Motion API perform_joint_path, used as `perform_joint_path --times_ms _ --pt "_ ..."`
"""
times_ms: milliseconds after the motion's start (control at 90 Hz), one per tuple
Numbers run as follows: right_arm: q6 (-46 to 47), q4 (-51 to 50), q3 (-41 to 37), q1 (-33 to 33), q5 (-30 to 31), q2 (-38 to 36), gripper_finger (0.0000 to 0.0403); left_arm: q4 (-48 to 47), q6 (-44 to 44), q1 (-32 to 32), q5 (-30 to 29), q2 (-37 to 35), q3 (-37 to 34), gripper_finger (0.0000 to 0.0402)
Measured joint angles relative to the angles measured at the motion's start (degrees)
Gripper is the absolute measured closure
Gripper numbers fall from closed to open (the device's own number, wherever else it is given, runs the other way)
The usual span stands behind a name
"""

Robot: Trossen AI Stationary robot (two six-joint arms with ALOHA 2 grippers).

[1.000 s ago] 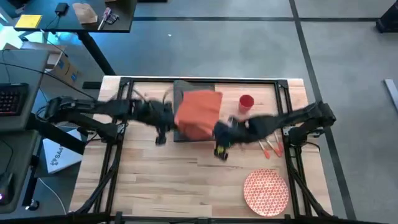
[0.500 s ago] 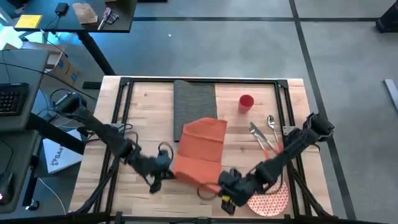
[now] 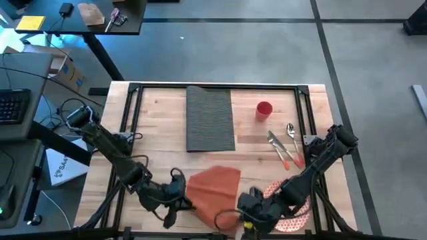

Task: Set table place
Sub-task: Fold the orange napkin

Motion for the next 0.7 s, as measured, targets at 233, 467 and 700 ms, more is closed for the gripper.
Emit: perform_joint_path --times_ms 233,467,700 --pt "-5.87 -15.10 8.81 -7.13 5.17 0.14 0.0403 -1.76 9.66 7.51 1.33 -5.14 0.00 0.0402" --pt "-15.31 -32.56 27.26 -16.68 19.69 0.02 0.0403 -4.70 31.76 20.08 -3.50 -17.44 3.31 0.0402" --pt "-29.97 -35.71 41.16 -25.56 34.06 0.03 0.0403 -4.53 56.96 36.77 4.61 -21.78 9.11 0.0402"
